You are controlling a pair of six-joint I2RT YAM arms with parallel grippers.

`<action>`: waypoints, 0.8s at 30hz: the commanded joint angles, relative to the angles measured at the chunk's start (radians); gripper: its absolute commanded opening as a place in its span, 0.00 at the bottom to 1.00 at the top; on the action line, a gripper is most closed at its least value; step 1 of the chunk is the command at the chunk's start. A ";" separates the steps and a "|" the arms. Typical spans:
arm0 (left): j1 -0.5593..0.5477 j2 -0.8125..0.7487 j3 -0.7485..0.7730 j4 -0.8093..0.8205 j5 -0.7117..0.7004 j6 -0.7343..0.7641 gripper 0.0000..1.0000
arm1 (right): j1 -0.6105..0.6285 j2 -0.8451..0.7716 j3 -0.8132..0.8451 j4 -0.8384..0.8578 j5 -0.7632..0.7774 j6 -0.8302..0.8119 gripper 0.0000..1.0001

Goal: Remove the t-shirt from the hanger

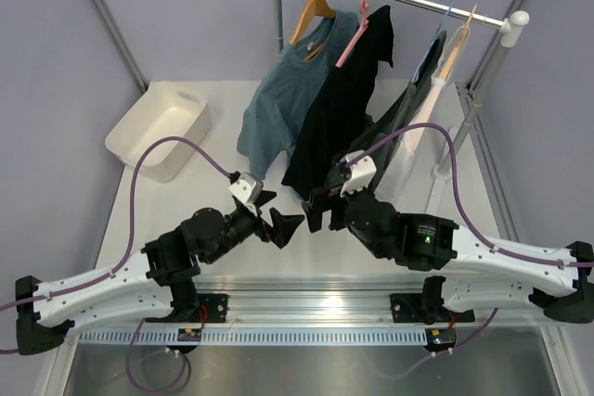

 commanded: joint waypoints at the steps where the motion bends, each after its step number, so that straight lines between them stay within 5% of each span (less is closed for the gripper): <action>1: -0.004 -0.016 -0.007 0.064 0.014 0.009 0.99 | 0.001 -0.018 0.018 0.034 0.014 0.018 1.00; 7: -0.004 -0.013 -0.008 0.072 0.023 0.005 0.99 | 0.001 -0.001 0.033 -0.008 0.043 -0.005 0.99; 14: -0.003 0.002 0.000 0.069 0.034 -0.003 0.99 | 0.002 0.077 0.379 -0.285 0.084 -0.044 1.00; 19: -0.004 -0.007 -0.005 0.064 0.013 -0.004 0.99 | 0.001 0.114 0.566 -0.426 0.523 -0.088 0.99; 21: -0.004 -0.001 -0.003 0.060 0.005 -0.004 0.99 | -0.002 0.122 0.642 -0.651 0.681 0.046 1.00; 24: -0.003 0.014 0.004 0.052 -0.003 -0.009 0.99 | -0.054 0.085 0.749 -0.851 0.692 0.222 0.99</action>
